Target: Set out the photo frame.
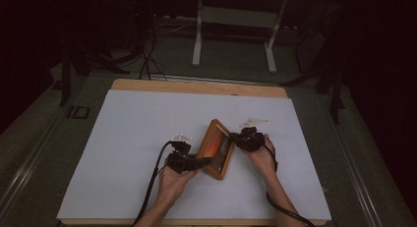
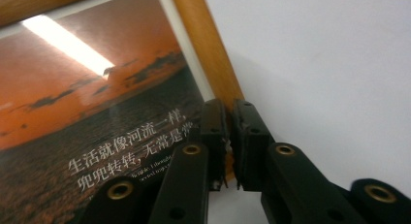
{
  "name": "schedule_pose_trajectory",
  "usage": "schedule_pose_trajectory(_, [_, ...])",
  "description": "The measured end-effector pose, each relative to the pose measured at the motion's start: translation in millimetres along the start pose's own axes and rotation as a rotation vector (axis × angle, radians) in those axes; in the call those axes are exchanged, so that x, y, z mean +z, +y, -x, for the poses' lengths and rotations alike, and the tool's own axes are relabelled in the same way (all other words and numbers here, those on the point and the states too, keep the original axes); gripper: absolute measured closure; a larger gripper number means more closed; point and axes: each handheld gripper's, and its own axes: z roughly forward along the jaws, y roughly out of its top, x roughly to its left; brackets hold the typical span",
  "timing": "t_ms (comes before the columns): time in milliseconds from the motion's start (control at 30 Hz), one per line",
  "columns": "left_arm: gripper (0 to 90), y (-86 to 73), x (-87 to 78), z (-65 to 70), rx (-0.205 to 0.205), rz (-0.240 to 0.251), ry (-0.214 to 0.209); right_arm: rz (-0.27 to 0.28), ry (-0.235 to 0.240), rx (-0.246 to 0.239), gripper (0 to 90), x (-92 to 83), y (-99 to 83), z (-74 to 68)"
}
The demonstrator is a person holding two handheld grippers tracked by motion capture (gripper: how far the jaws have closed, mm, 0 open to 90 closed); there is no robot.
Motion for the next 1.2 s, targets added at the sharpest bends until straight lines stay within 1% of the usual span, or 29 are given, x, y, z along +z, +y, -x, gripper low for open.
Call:
schedule_pose_trajectory(133, [63.5,6.8,0.7,3.3,0.019,0.012,0.013,0.010,-0.004,-0.012,77.5,-10.5,-2.2,3.5])
schedule_pose_trajectory(167, [64.4,8.4,0.9,4.0,0.017,0.019,0.013,0.017,-0.005,-0.012,76.4,-13.4,-2.8,4.6])
schedule_pose_trajectory(267, [66.9,12.8,1.1,5.9,0.030,0.029,0.013,0.031,-0.009,-0.012,75.0,-21.9,-4.6,7.7])
schedule_pose_trajectory(400, [68.9,17.9,0.5,10.3,0.073,0.039,0.028,0.035,-0.014,-0.012,74.3,-31.2,-7.8,12.2])
schedule_pose_trajectory(500, [69.0,21.4,-0.8,10.4,0.075,0.046,0.025,0.035,-0.016,-0.017,72.9,-35.9,-10.0,13.5])
schedule_pose_trajectory(533, [69.0,22.6,-2.2,10.5,0.082,0.050,0.025,0.038,-0.017,-0.019,72.1,-36.7,-10.7,13.6])
schedule_pose_trajectory(733, [69.2,31.6,-15.4,13.4,0.143,0.070,0.034,0.042,-0.020,-0.025,71.5,-40.7,-13.4,13.9])
schedule_pose_trajectory(967, [69.2,40.5,-31.1,11.8,0.184,0.086,0.036,0.048,-0.006,-0.040,70.7,-42.5,-13.8,9.6])
schedule_pose_trajectory(1133, [69.2,48.7,-46.1,12.3,0.238,0.079,0.053,0.051,0.007,-0.051,70.2,-43.5,-13.1,7.1])
schedule_pose_trajectory(1200, [69.2,52.1,-51.6,12.5,0.268,0.059,0.060,0.054,0.009,-0.057,70.1,-44.3,-12.4,6.1])
